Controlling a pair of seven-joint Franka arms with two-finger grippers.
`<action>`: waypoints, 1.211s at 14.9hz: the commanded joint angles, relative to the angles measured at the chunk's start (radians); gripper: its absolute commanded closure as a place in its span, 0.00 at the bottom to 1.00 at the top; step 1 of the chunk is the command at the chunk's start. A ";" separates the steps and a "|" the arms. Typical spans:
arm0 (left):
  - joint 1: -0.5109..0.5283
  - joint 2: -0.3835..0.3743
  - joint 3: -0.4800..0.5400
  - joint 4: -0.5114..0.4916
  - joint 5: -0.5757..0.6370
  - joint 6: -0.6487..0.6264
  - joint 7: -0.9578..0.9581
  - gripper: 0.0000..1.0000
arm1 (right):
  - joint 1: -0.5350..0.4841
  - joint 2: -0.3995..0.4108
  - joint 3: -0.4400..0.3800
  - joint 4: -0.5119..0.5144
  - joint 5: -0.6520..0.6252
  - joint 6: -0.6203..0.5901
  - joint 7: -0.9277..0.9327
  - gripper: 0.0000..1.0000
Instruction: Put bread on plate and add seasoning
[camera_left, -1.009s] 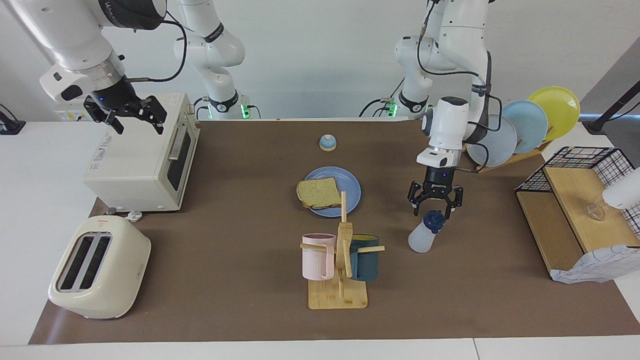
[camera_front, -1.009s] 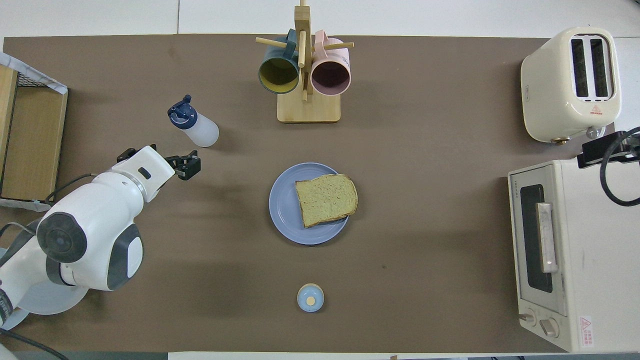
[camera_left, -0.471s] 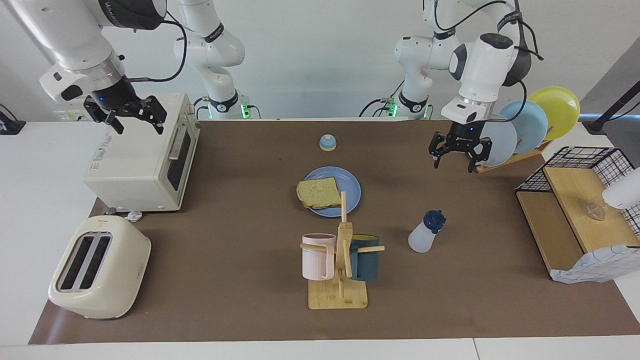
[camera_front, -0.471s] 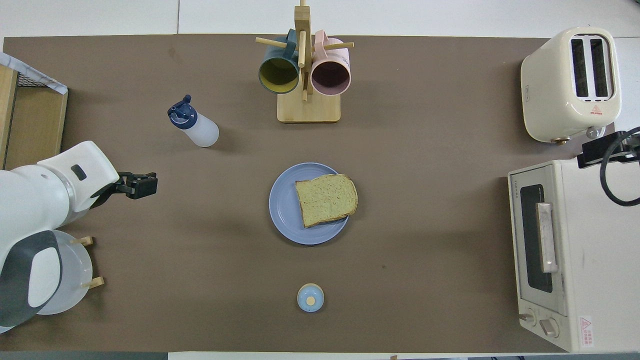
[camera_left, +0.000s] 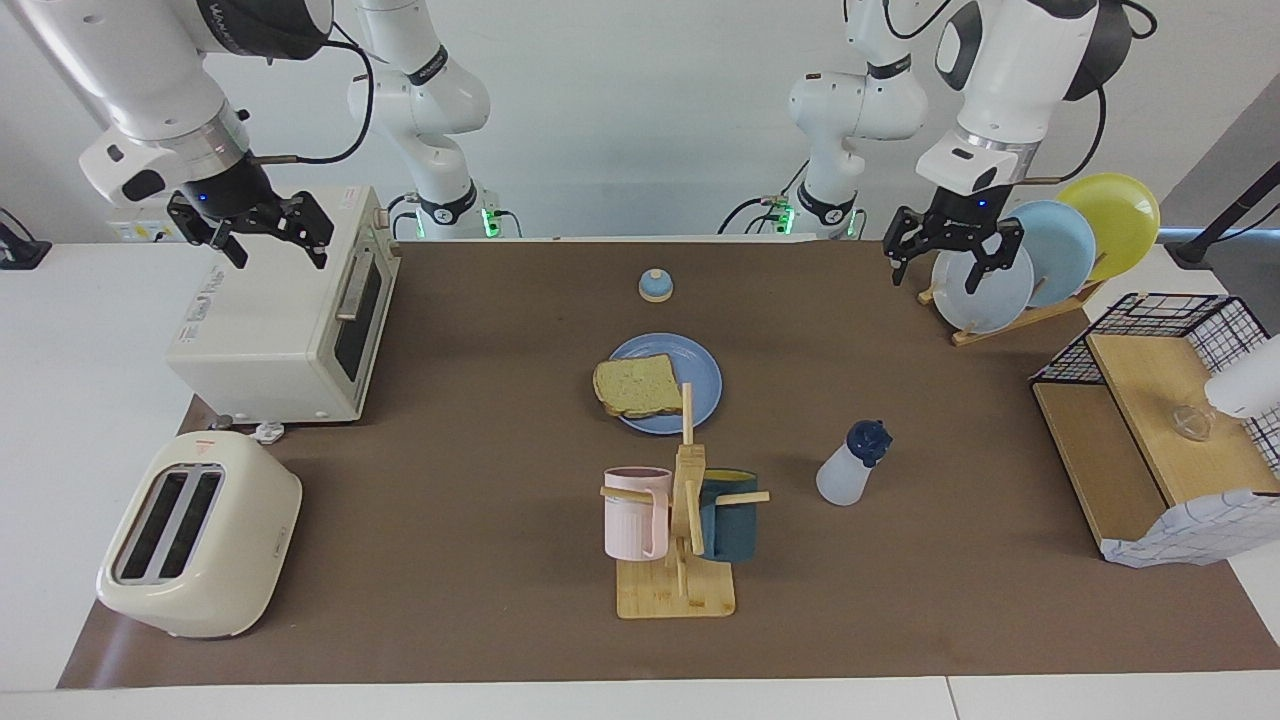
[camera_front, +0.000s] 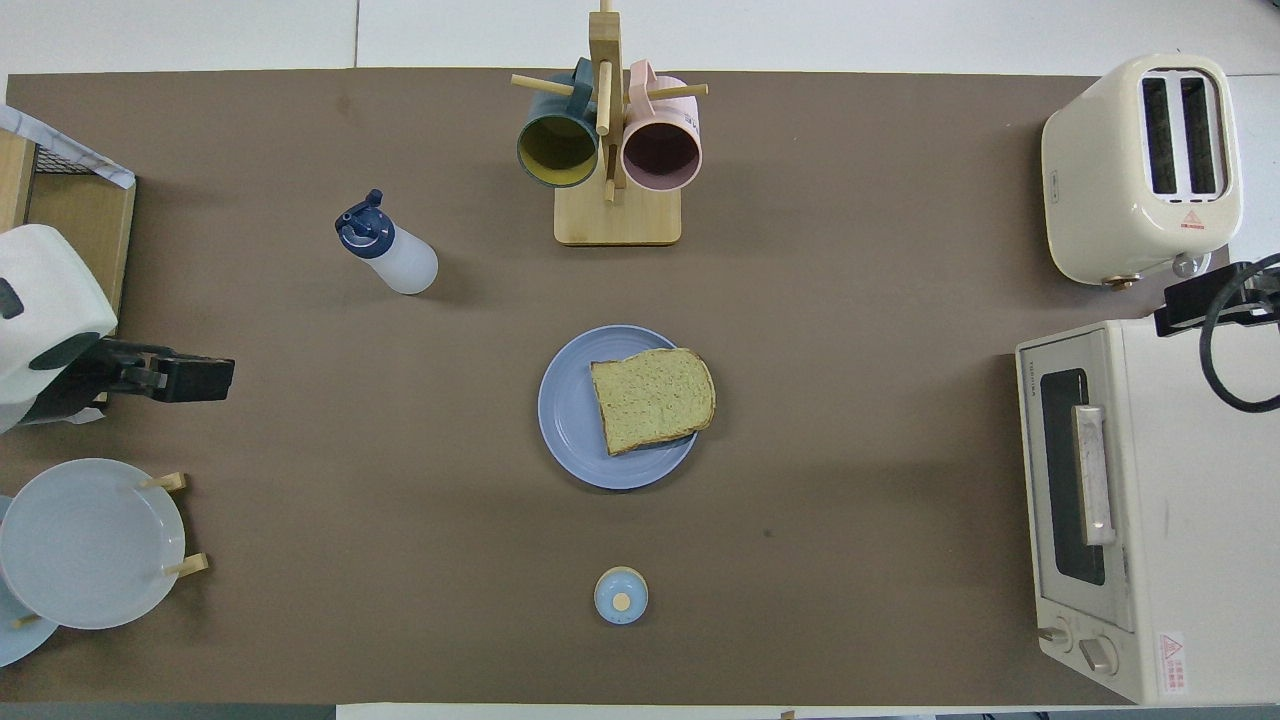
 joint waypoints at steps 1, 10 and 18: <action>0.036 0.053 0.002 0.122 -0.006 -0.153 0.003 0.00 | -0.008 -0.024 0.002 -0.031 0.001 0.015 -0.011 0.00; 0.100 0.194 -0.004 0.414 -0.078 -0.445 -0.001 0.00 | -0.006 -0.024 0.002 -0.031 0.001 0.015 -0.012 0.00; 0.278 0.154 -0.194 0.294 -0.069 -0.327 -0.028 0.00 | -0.006 -0.024 0.002 -0.031 0.001 0.015 -0.011 0.00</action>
